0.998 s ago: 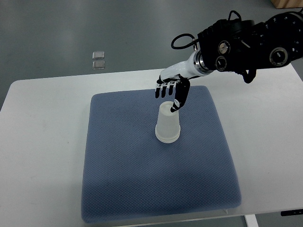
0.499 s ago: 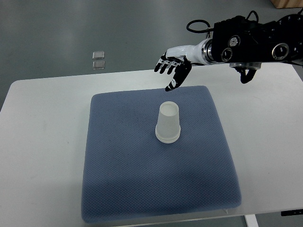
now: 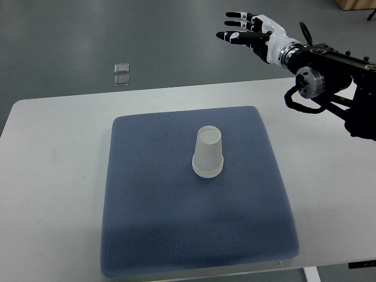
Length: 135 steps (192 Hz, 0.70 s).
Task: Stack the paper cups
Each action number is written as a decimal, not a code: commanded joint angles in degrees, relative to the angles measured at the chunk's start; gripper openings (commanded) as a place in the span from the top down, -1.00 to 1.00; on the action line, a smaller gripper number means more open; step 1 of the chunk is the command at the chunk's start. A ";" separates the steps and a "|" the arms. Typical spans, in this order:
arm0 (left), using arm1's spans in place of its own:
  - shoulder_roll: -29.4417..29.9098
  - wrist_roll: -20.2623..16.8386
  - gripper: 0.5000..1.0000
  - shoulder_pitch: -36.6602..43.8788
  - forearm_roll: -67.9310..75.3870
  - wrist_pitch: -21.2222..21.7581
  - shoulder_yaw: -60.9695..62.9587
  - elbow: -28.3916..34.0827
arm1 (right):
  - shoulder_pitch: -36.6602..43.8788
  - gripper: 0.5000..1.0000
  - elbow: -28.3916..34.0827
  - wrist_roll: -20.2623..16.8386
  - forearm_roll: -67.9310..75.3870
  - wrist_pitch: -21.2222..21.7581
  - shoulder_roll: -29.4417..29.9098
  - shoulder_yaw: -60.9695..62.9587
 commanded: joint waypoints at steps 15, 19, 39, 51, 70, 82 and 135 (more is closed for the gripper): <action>0.00 0.00 -1.00 0.00 0.00 0.03 -0.01 0.04 | -8.69 -0.29 -8.04 2.57 0.08 6.00 7.39 13.32; 0.00 0.00 -1.00 0.00 0.00 0.03 -0.01 0.04 | -9.57 -0.30 -9.27 2.66 0.08 7.23 8.45 14.81; 0.00 0.00 -1.00 0.00 0.00 0.03 -0.01 0.04 | -12.91 -0.29 -14.63 3.54 0.08 11.90 12.58 21.67; 0.00 0.00 -1.00 0.00 0.00 0.03 -0.01 0.13 | -14.23 -0.30 -17.80 4.33 0.08 14.36 14.96 25.54; 0.00 0.00 -1.00 0.00 0.00 0.03 -0.01 0.13 | -16.25 -0.30 -19.91 5.48 0.08 18.22 16.98 30.20; 0.00 -0.09 -1.00 0.00 0.00 0.03 -0.01 0.04 | -17.83 -0.30 -20.08 6.53 0.08 20.51 17.07 32.48; 0.00 0.00 -1.00 0.00 0.00 -0.05 -0.01 0.04 | -20.91 -0.30 -21.05 7.41 0.17 27.10 17.15 34.86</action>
